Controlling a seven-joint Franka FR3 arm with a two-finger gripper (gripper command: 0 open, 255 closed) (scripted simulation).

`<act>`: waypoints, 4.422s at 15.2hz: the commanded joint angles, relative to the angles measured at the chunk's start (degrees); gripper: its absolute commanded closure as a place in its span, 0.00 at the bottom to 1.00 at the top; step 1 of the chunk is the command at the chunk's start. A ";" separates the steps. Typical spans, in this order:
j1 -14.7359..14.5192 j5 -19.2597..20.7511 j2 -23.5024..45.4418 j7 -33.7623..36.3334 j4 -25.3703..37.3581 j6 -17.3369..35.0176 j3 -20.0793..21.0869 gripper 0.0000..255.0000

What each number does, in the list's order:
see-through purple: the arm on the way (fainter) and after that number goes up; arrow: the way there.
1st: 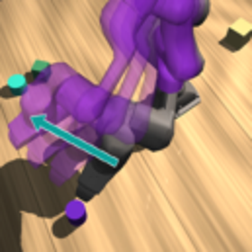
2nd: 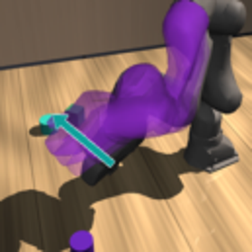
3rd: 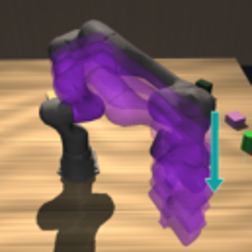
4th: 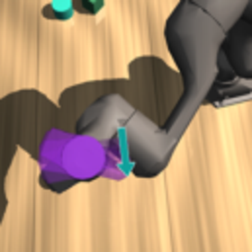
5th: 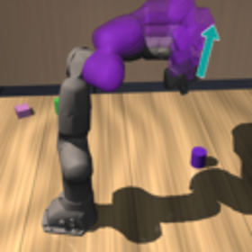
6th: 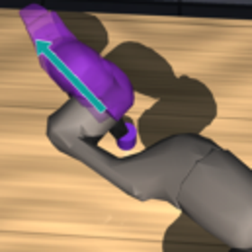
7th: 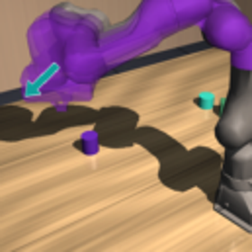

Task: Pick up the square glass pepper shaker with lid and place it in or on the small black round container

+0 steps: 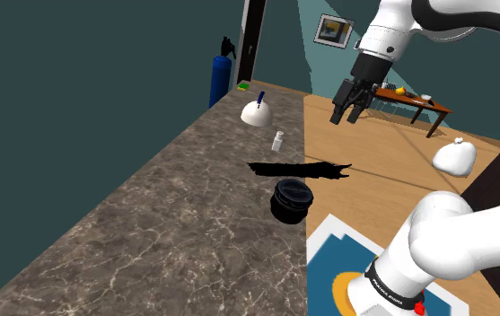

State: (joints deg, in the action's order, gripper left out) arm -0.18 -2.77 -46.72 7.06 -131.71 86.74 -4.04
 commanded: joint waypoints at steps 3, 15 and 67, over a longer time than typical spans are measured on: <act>0.38 0.94 2.83 -1.29 -0.20 2.94 -1.23 0.00; 1.91 3.62 23.59 -8.67 4.62 18.58 -8.60 0.00; 9.30 -7.90 72.18 -23.25 39.69 29.99 -14.91 1.00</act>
State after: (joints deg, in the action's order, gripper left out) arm 9.13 -10.75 25.58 -16.31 -92.61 117.43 -18.92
